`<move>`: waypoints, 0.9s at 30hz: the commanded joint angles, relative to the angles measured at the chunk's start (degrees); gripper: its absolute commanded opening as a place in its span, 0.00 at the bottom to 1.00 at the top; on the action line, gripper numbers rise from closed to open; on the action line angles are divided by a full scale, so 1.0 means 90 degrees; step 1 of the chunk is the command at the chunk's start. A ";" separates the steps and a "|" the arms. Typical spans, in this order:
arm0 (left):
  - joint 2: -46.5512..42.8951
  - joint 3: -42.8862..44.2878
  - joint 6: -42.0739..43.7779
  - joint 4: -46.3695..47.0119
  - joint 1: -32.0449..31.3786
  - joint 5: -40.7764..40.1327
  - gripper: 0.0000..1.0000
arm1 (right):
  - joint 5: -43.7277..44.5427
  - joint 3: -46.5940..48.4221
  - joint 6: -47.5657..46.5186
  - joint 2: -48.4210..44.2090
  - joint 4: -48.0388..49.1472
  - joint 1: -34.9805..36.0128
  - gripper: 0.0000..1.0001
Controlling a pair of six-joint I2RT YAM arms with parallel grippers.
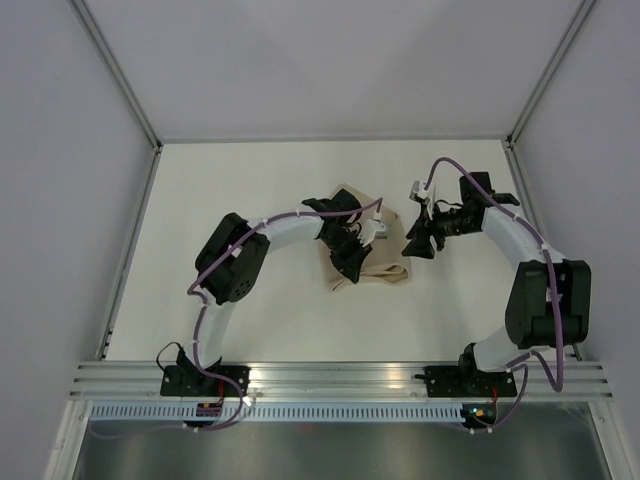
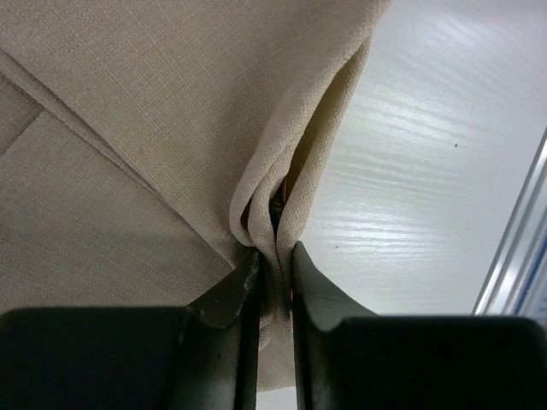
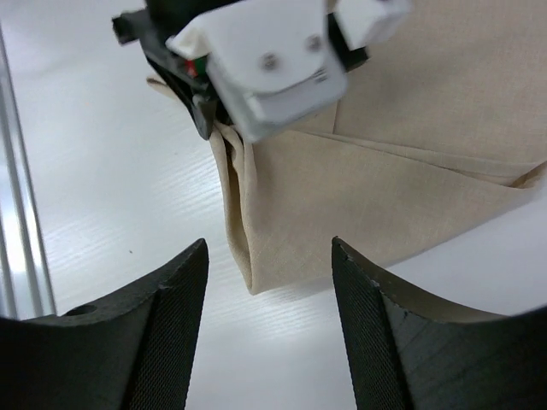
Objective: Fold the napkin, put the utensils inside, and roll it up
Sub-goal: Roll the napkin with the utensil
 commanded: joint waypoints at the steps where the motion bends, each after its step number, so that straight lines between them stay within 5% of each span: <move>1: 0.0578 0.0347 -0.0423 -0.0978 0.0151 0.0711 0.02 | -0.0118 -0.0641 -0.1148 -0.0715 0.0831 0.0137 0.66; 14: 0.1183 0.0719 -0.0580 -0.1312 0.0454 0.1366 0.02 | 0.1814 -0.2597 -0.1188 -0.1792 0.3264 0.2159 0.76; 27: 0.1272 0.0729 -0.0570 -0.1312 0.0562 0.1357 0.02 | 0.2421 -0.2490 -0.1921 -0.0815 0.3373 0.2794 0.79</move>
